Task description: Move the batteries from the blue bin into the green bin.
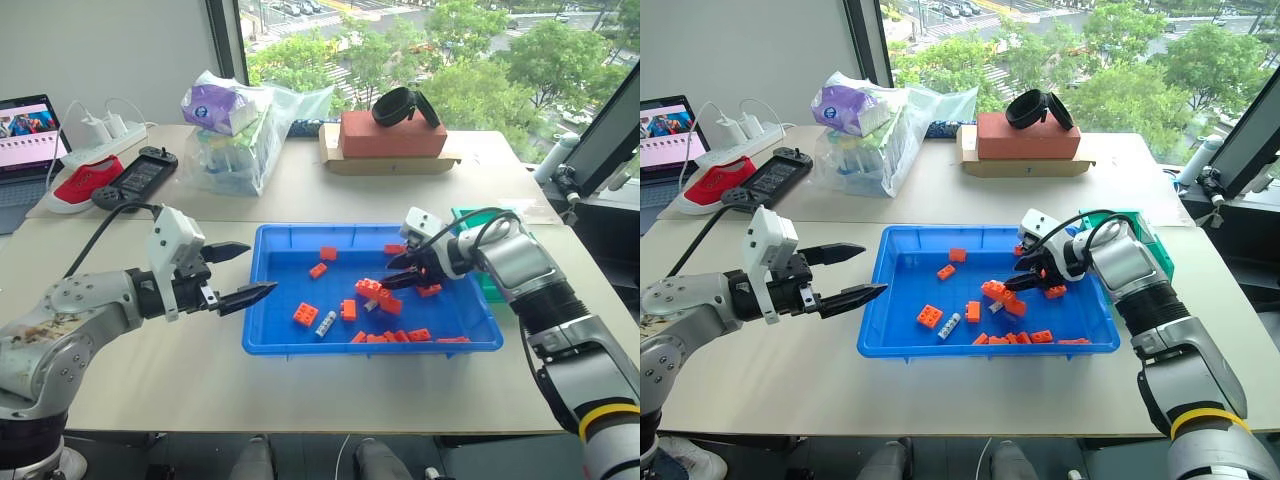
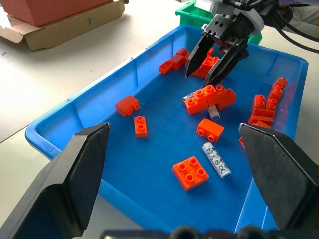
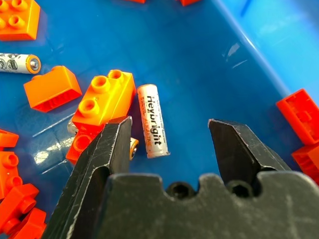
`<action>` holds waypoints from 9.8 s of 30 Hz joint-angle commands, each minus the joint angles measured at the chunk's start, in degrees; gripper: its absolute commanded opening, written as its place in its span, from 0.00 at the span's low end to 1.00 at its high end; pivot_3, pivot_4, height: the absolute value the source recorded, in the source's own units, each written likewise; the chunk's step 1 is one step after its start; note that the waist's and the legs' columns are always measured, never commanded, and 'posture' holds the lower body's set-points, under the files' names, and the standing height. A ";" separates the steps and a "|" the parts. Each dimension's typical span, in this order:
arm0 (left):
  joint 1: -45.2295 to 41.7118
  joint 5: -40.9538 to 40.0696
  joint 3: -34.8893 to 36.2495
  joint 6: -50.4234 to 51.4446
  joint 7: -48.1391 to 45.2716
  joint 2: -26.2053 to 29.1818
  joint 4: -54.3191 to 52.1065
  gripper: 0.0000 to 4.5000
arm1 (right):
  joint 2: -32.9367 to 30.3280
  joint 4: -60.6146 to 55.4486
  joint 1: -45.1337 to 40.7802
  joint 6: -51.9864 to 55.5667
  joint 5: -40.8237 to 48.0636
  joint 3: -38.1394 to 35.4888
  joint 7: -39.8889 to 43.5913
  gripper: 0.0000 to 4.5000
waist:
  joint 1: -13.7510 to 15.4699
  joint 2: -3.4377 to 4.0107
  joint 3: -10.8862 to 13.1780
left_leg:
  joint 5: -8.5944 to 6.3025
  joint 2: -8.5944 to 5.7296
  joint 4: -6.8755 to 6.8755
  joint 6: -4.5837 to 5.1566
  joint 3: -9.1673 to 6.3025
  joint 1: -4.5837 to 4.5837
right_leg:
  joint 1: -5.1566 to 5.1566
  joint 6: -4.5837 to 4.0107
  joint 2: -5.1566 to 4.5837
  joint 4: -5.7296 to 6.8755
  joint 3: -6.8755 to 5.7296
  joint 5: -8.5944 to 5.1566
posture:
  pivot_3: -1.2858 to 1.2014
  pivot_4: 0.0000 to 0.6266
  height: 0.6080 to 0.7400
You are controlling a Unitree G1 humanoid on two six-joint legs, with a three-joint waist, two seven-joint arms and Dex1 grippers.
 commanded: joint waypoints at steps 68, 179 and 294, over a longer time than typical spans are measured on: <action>-37.58 -2.64 -14.50 16.85 -7.30 -0.86 10.77 1.00 | -18.05 -11.42 -4.27 5.60 -3.71 -13.90 -0.50 0.96 | 0.53 0.38 0.23 | 0.04 -0.08 0.02 -0.07 -0.08 -0.01 | 0.04 0.02 -0.03 0.01 -0.05 0.00 | 0.52 0.24 1.00; -24.24 2.64 -14.91 7.55 -11.36 3.26 4.86 1.00 | -2.04 -30.80 11.20 29.47 3.71 0.94 -14.19 0.84 | 1.28 0.32 0.20 | 0.07 -0.06 0.39 -0.10 -0.78 -0.22 | 0.18 -0.03 -0.02 0.25 -0.86 -0.02 | 0.52 0.24 1.00; -12.71 -2.29 -8.00 9.73 -3.78 6.62 -0.33 1.00 | -6.39 -4.14 -6.25 1.13 6.73 -15.76 3.68 0.06 | 1.18 0.33 0.23 | 0.09 -0.04 0.39 -0.13 -0.85 -0.22 | 0.12 -0.13 -0.01 0.45 -0.99 -0.07 | 0.52 0.24 1.00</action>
